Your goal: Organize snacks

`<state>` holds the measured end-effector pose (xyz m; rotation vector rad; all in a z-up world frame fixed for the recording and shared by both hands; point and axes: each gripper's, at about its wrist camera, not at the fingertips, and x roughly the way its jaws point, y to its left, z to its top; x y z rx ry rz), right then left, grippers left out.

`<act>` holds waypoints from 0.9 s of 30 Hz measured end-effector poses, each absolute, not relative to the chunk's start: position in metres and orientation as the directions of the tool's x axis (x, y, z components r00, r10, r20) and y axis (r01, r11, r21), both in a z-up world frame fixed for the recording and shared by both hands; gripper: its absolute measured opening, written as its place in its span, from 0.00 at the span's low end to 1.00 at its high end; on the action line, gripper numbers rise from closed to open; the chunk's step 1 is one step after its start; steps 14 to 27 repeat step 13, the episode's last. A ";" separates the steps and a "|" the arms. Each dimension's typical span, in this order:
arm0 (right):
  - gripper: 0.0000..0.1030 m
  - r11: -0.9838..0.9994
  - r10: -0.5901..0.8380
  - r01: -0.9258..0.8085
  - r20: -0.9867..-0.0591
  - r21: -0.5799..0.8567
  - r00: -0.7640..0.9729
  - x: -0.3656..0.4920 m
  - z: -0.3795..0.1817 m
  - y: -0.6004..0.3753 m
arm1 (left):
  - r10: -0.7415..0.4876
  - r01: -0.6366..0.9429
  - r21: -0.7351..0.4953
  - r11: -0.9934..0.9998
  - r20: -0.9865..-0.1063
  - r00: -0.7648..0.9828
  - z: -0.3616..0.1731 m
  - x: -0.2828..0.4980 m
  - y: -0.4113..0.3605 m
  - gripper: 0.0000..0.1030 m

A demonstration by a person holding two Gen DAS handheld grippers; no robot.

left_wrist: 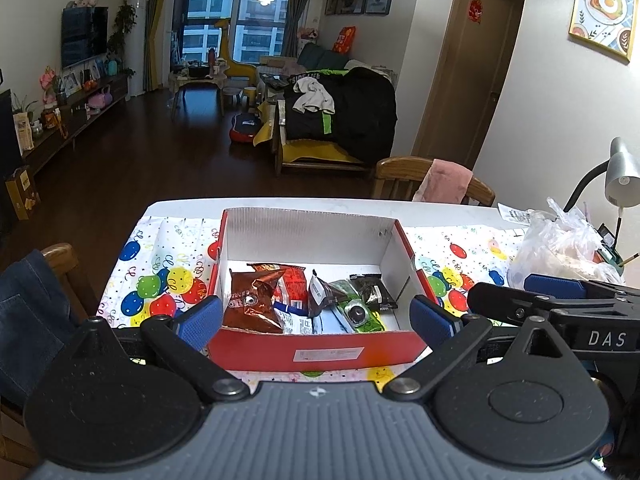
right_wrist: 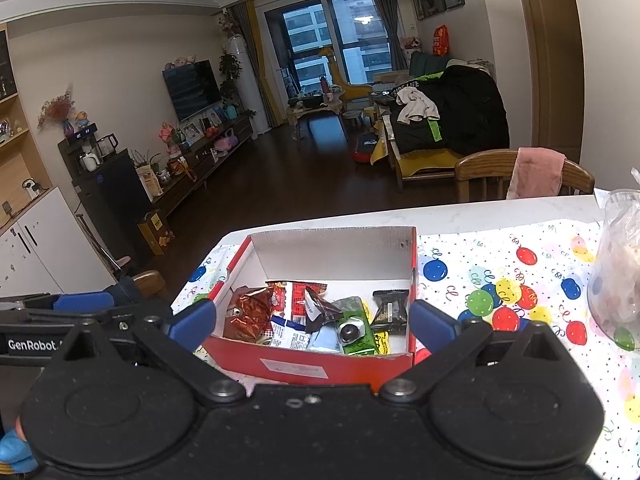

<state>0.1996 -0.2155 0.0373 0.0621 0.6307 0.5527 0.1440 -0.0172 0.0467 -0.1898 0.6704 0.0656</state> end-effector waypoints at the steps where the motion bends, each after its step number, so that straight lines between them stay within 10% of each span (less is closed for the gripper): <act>1: 1.00 0.855 0.507 -0.472 -0.543 0.218 0.669 0.199 0.038 -0.215 | -0.001 -0.121 -0.154 0.981 -0.624 0.782 0.047 0.143 -0.017 0.98; 27: 1.00 0.868 0.488 -0.446 -0.550 0.219 0.678 0.180 0.036 -0.214 | -0.035 -0.099 -0.175 0.980 -0.631 0.775 0.044 0.131 -0.014 0.98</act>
